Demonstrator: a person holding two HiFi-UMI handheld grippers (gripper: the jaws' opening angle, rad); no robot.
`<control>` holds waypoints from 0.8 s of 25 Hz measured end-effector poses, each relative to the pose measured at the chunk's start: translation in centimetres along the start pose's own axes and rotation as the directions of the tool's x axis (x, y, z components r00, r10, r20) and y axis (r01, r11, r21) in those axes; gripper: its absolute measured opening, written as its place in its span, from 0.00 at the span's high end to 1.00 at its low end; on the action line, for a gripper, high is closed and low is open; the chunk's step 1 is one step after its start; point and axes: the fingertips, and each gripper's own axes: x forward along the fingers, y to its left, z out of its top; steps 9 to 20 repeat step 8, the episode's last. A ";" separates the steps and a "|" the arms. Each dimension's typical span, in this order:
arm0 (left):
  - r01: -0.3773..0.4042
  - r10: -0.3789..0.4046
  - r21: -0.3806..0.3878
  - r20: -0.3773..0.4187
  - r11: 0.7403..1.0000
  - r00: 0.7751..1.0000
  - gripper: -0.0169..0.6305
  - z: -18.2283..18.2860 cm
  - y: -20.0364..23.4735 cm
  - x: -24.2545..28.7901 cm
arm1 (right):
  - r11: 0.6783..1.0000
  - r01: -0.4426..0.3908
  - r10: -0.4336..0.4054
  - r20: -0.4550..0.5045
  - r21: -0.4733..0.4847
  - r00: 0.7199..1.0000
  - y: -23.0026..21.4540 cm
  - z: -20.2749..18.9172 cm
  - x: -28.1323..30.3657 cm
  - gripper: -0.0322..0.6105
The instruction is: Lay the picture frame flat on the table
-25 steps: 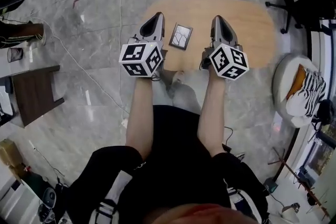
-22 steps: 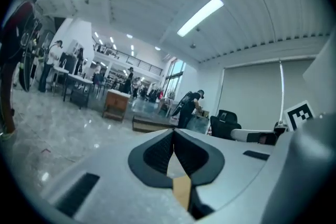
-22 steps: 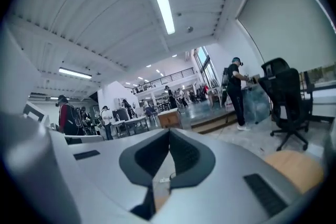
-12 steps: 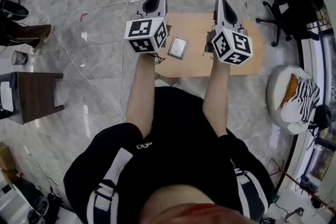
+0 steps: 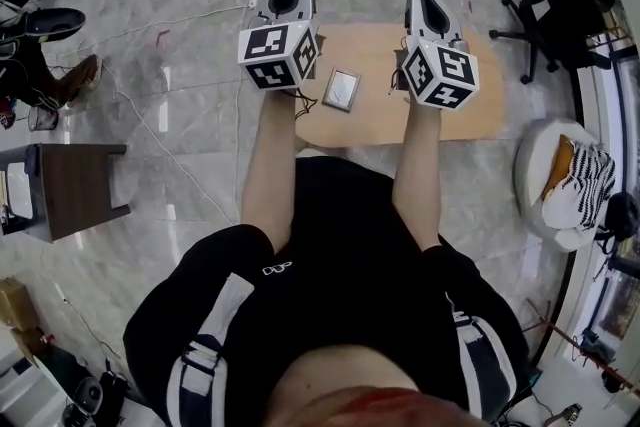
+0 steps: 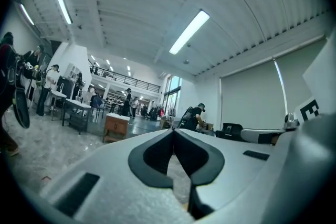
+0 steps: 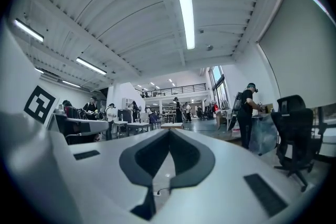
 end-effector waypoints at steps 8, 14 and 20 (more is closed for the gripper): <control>0.013 -0.013 0.001 -0.003 1.000 1.000 0.96 -0.2 -0.5 1.7 | 1.000 -0.001 0.001 0.001 -0.017 1.000 -0.9 0.2 1.1 0.93; 0.013 -0.013 0.001 -0.003 1.000 1.000 0.96 -0.2 -0.5 1.7 | 1.000 -0.001 0.001 0.001 -0.017 1.000 -0.9 0.2 1.1 0.93; 0.013 -0.013 0.001 -0.003 1.000 1.000 0.96 -0.2 -0.5 1.7 | 1.000 -0.001 0.001 0.001 -0.017 1.000 -0.9 0.2 1.1 0.93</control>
